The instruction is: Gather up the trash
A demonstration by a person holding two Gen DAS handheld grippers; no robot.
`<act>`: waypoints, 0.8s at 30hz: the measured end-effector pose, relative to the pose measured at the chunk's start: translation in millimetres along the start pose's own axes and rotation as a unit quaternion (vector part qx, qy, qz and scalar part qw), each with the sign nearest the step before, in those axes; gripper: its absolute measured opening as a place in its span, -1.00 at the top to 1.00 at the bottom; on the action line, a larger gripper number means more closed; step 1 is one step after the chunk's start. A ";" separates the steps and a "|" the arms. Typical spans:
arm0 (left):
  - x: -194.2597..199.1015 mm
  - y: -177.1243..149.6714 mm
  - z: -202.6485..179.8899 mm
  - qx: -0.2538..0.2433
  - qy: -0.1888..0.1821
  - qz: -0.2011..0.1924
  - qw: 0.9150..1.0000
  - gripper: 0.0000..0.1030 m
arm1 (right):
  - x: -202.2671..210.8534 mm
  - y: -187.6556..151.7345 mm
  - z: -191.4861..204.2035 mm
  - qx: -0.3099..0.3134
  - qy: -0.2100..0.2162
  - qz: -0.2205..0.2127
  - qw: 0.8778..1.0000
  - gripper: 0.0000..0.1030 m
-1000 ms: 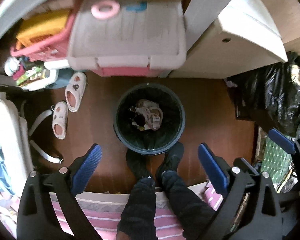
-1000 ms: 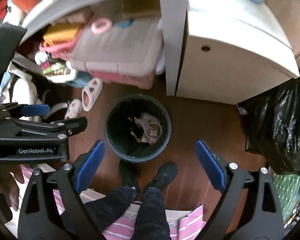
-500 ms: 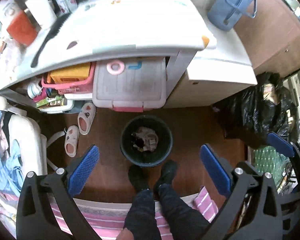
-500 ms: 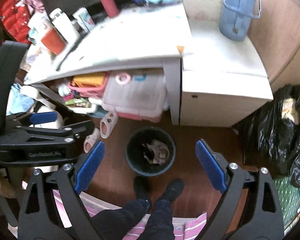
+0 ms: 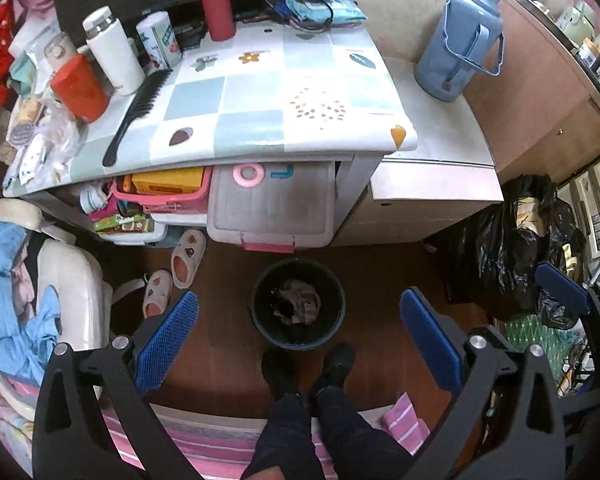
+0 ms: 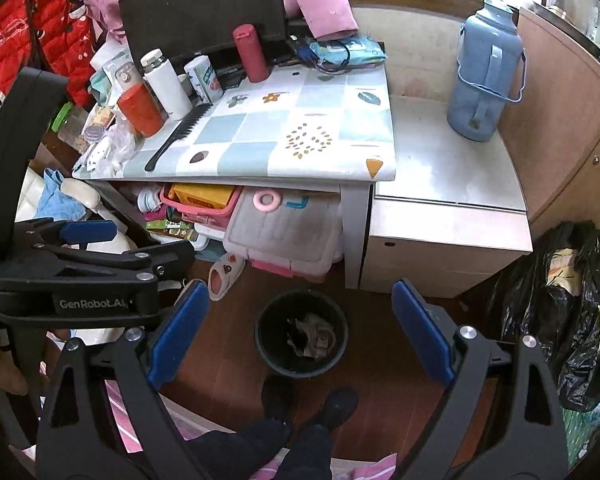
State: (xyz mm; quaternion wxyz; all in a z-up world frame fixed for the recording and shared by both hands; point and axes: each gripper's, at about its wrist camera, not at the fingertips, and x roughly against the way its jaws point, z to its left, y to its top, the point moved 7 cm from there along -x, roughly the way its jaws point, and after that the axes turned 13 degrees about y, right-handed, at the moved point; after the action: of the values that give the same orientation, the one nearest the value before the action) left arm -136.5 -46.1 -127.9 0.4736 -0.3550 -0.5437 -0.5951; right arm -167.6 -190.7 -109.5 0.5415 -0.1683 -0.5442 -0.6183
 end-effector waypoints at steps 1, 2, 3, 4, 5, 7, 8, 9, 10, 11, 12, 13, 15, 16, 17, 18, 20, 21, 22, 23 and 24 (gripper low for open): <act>1.6 1.3 -0.4 0.000 0.001 -0.003 1.000 -0.91 | 1.0 0.2 -0.4 0.002 0.000 -0.001 1.000 -0.78; 2.2 1.8 -0.3 0.000 0.004 -0.005 1.000 -0.91 | 1.4 0.4 -0.3 0.003 -0.001 -0.002 1.000 -0.78; 3.4 2.1 -0.8 -0.001 0.006 -0.007 1.000 -0.91 | 1.8 0.5 -1.3 0.003 -0.001 -0.002 1.000 -0.78; 4.3 2.6 -1.4 -0.003 0.009 -0.009 1.000 -0.91 | 2.0 0.7 -1.9 0.002 -0.001 -0.002 1.000 -0.78; 5.6 2.9 -2.0 -0.004 0.011 -0.011 1.000 -0.91 | 2.3 0.3 -2.3 0.002 -0.002 -0.002 1.000 -0.78; 7.6 3.5 -4.1 -0.006 0.008 -0.012 1.000 -0.91 | 2.2 0.3 -3.4 0.001 -0.003 -0.003 1.000 -0.78; 8.4 3.6 -4.1 -0.007 0.007 -0.013 1.000 -0.91 | 2.5 0.7 -3.9 0.001 -0.004 -0.004 1.000 -0.78; 9.8 4.2 -4.6 -0.007 0.005 -0.014 1.000 -0.91 | 3.0 1.0 -4.7 0.001 -0.005 -0.005 1.000 -0.78; 11.4 5.4 -5.4 -0.007 0.001 -0.016 1.000 -0.91 | 3.7 1.3 -5.8 0.001 -0.007 -0.007 1.000 -0.78; 13.4 6.8 -6.4 -0.008 -0.002 -0.019 1.000 -0.91 | 4.4 2.1 -6.5 0.001 -0.008 -0.009 1.000 -0.78; 15.4 8.5 -7.3 -0.011 -0.001 -0.024 1.000 -0.91 | 5.2 2.8 -7.4 0.001 -0.009 -0.010 1.000 -0.78; 18.7 11.3 -8.4 -0.017 0.001 -0.031 0.999 -0.91 | 6.0 3.2 -8.2 0.001 -0.011 -0.011 1.000 -0.78; 19.5 13.5 -12.2 -0.023 -0.005 -0.029 0.999 -0.91 | 7.7 4.5 -10.7 0.000 -0.014 -0.015 1.000 -0.78; 20.1 15.4 -12.8 -0.023 -0.005 -0.027 0.999 -0.91 | 7.9 5.2 -11.7 -0.001 -0.014 -0.015 1.000 -0.78; 20.7 17.6 -11.6 -0.023 -0.002 -0.029 0.999 -0.91 | 8.2 5.6 -12.4 -0.002 -0.015 -0.016 1.000 -0.78; 21.5 19.5 -10.9 -0.022 0.000 -0.030 0.999 -0.91 | 8.4 6.3 -13.3 -0.002 -0.015 -0.016 1.000 -0.78; 19.8 21.3 -10.3 -0.017 -0.002 -0.020 1.000 -0.91 | 9.3 8.3 -14.6 -0.001 -0.016 -0.019 1.000 -0.78; 19.0 21.5 -9.8 -0.014 -0.004 -0.016 1.000 -0.91 | 9.5 9.1 -15.5 -0.002 -0.016 -0.019 1.000 -0.78; 18.8 22.3 -9.1 -0.012 -0.005 -0.015 1.000 -0.91 | 10.0 9.5 -16.2 -0.002 -0.016 -0.020 1.000 -0.78; 18.9 23.0 -8.0 -0.011 -0.001 -0.017 1.000 -0.91 | 10.4 10.1 -16.7 -0.001 -0.016 -0.020 1.000 -0.78; 18.7 23.5 -7.1 -0.010 0.000 -0.017 1.000 -0.91 | 10.5 10.8 -17.0 0.000 -0.015 -0.021 1.000 -0.78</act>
State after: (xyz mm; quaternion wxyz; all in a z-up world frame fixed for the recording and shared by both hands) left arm -119.1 -55.5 -104.2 0.4594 -0.3505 -0.5437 -0.6087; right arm -155.6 -208.4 -101.8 0.5201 -0.1667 -0.5556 -0.6269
